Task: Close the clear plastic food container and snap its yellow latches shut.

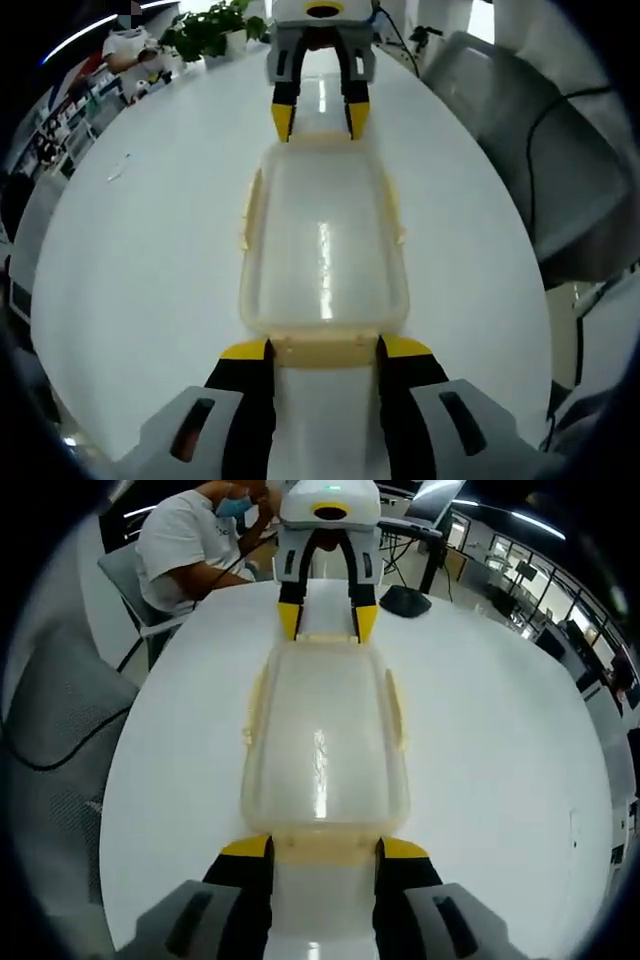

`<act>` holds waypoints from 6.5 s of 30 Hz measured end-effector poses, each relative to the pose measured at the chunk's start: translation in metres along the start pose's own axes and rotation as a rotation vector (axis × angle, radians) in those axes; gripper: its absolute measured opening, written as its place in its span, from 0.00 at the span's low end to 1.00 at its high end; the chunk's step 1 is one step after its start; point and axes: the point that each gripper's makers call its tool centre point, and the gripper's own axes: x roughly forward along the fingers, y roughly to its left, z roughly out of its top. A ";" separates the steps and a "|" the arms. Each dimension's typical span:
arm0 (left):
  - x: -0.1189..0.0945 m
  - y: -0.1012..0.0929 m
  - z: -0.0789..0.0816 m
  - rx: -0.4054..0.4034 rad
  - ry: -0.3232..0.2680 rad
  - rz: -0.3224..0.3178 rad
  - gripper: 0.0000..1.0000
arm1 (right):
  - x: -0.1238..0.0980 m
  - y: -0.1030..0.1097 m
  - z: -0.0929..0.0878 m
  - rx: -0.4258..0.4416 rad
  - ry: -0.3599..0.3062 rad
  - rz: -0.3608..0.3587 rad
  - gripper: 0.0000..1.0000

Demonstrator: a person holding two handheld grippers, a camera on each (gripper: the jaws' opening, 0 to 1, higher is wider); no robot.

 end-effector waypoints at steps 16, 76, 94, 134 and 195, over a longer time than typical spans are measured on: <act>-0.019 -0.002 0.009 -0.003 -0.014 0.021 0.37 | -0.015 0.000 0.008 -0.002 -0.057 -0.025 0.36; -0.032 -0.018 0.202 0.032 -0.011 0.064 0.37 | -0.177 0.026 -0.091 -0.022 -0.090 -0.065 0.37; 0.015 -0.013 0.248 0.048 -0.005 0.044 0.37 | -0.184 0.026 -0.159 0.006 -0.055 -0.062 0.37; 0.060 -0.015 0.242 0.020 0.056 0.010 0.37 | -0.163 0.024 -0.187 -0.014 -0.025 -0.034 0.37; 0.058 -0.010 0.252 -1.012 -0.195 0.113 0.44 | -0.167 0.014 -0.173 0.935 -0.129 -0.161 0.36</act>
